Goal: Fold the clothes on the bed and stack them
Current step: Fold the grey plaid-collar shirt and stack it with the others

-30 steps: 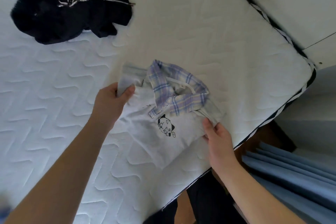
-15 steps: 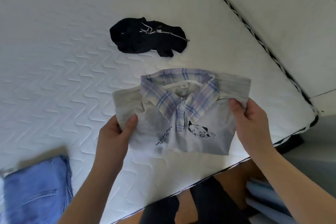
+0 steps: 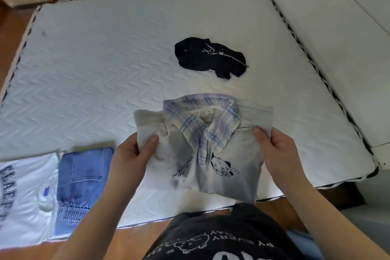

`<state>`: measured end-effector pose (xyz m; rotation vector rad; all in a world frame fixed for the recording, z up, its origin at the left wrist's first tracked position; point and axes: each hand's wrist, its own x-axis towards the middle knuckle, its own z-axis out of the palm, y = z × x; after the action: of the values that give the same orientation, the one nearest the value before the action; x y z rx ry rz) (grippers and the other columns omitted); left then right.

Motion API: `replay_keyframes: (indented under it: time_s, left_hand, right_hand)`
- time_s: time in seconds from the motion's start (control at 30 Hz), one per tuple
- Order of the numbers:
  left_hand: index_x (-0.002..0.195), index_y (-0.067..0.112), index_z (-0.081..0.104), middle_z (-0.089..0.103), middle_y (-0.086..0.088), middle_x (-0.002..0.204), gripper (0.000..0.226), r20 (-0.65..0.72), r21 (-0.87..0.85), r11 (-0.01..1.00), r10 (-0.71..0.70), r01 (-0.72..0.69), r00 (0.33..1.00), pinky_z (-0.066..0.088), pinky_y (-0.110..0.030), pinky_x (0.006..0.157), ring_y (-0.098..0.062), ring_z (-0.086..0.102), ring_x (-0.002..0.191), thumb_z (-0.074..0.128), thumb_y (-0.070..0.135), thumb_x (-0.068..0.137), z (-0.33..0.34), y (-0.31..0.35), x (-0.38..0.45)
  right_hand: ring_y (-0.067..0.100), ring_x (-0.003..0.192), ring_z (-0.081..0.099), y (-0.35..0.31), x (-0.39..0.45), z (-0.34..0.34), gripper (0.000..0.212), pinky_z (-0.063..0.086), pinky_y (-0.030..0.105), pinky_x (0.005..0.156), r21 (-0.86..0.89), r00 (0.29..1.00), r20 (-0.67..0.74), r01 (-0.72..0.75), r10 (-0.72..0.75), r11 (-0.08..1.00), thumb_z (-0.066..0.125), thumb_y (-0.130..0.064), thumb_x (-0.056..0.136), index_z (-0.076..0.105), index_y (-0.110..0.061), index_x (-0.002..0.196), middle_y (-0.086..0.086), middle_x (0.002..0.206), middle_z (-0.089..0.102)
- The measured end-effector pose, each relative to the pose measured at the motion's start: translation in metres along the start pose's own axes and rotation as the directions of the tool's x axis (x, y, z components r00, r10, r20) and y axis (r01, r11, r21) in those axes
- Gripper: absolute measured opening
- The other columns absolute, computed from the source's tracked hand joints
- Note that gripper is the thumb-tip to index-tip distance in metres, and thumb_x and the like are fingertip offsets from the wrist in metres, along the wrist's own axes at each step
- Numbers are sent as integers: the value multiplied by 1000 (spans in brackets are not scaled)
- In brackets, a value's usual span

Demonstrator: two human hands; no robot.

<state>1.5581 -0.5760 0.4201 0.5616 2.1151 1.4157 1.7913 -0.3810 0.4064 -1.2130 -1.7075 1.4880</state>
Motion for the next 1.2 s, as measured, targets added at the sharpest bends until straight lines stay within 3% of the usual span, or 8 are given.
replay_keyframes:
  time_s: [0.23,0.37,0.5,0.6,0.7,0.8,0.97,1.2]
  left_hand:
    - [86,44,64,70,8,74,7,-229,172,985,46,-6,972,47,-21,56,-7,64,64,60,46,92,14,11,-54]
    - [87,35,63,68,-8,72,33,-339,155,985,-15,72,941,49,-39,59,-23,63,65,52,65,79,21,13,-92]
    - [87,35,66,72,1,76,20,-457,56,991,-86,125,885,54,-43,68,-20,68,75,58,53,84,22,10,-134]
    - [86,35,68,71,0,75,18,-548,14,990,-110,141,829,53,-36,62,-15,67,70,60,51,84,12,3,-169]
    - [91,26,69,71,-6,80,33,-617,-27,988,-138,154,775,54,-53,73,-30,66,79,60,57,83,-1,-7,-204]
    - [101,28,70,74,-2,88,32,-662,-104,983,-180,149,728,55,-58,79,-27,69,85,60,54,85,-16,-18,-237]
    - [103,37,69,75,7,94,25,-733,-165,971,-239,174,637,58,-49,79,-14,71,88,59,53,86,-50,-43,-290]
    - [93,39,70,75,10,84,6,-802,-234,937,-337,260,494,56,-39,72,-10,71,81,66,34,92,-117,-96,-366]
  right_hand:
    - [3,46,27,-13,10,-8,46,22,16,45,-115,974,183,155,-133,981,57,-29,97,46,-38,53,-14,46,30]
    - [3,48,25,-12,18,-16,43,22,16,44,-107,931,324,211,-167,972,58,-39,96,42,-26,59,-14,50,29]
    - [8,52,31,-14,21,-7,41,27,24,46,-80,861,473,256,-190,963,56,-50,93,51,-18,68,-7,55,36]
    - [6,53,35,-22,11,10,40,29,24,47,-40,784,579,299,-222,953,54,-59,89,56,-24,71,-4,57,42]
    - [9,58,39,-27,-6,34,55,30,27,51,-23,702,678,317,-218,948,53,-64,87,54,-10,75,7,59,46]
    - [10,64,44,-33,-32,65,46,34,29,59,2,609,768,308,-198,952,56,-49,94,58,-5,81,28,72,55]
    - [3,53,35,-39,-84,127,33,30,21,48,20,487,850,350,-200,936,58,-46,91,55,-19,71,-8,54,41]
    - [-1,64,57,-38,-183,226,15,43,13,59,31,264,952,427,-157,904,56,-33,98,66,-36,88,-12,73,70]
